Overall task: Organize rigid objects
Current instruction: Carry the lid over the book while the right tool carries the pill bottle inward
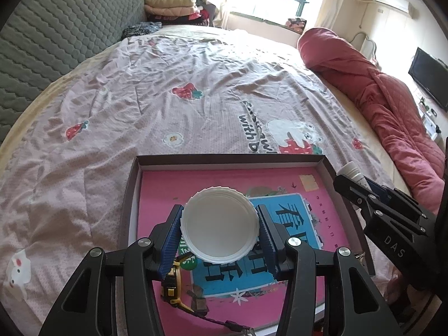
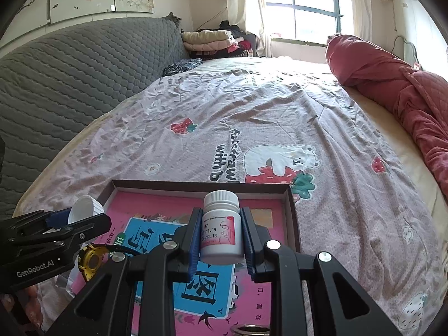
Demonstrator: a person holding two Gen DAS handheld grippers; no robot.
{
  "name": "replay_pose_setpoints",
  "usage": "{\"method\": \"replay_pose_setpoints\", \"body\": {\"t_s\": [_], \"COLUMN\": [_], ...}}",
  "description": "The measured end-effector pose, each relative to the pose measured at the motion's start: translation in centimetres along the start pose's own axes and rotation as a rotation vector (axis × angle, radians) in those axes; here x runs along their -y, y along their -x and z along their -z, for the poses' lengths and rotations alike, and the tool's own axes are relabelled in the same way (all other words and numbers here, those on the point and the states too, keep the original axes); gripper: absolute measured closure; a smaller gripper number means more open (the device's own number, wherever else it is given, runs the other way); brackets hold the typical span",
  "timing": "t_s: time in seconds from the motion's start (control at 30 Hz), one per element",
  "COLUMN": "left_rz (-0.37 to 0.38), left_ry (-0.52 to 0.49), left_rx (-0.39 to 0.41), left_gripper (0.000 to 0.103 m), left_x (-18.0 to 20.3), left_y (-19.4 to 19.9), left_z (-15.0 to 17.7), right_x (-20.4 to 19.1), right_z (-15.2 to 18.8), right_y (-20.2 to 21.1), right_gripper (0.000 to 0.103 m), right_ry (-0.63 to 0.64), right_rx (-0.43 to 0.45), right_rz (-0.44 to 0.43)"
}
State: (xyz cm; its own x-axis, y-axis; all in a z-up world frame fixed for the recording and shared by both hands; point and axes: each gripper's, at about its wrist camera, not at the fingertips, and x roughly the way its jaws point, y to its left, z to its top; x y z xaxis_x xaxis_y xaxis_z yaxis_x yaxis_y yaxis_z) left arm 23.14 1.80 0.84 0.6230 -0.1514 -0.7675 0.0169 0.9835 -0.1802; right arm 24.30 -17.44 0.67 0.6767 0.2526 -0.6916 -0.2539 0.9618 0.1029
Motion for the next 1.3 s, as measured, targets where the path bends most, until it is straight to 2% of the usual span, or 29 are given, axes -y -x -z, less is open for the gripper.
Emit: {"method": "replay_pose_setpoints", "body": {"t_s": [0.57, 0.8, 1.3], "left_rz": [0.024, 0.029, 0.049], "left_ry": [0.002, -0.031, -0.029], "left_rx": [-0.076, -0.103, -0.166], "left_gripper": [0.05, 0.05, 0.05], "left_x": [0.4, 1.3, 1.6], "left_y": [-1.7, -2.0, -3.0], "left_z": [1.3, 2.5, 4.0], "right_x": [0.4, 1.6, 2.3], "right_z": [1.4, 2.2, 2.9], "right_y": [-1.9, -2.7, -3.2], "right_gripper": [0.076, 0.076, 0.076], "right_ry": [0.029, 0.015, 0.002], "right_rx": [-0.08, -0.113, -0.133], "right_rz": [0.008, 0.039, 0.053]}}
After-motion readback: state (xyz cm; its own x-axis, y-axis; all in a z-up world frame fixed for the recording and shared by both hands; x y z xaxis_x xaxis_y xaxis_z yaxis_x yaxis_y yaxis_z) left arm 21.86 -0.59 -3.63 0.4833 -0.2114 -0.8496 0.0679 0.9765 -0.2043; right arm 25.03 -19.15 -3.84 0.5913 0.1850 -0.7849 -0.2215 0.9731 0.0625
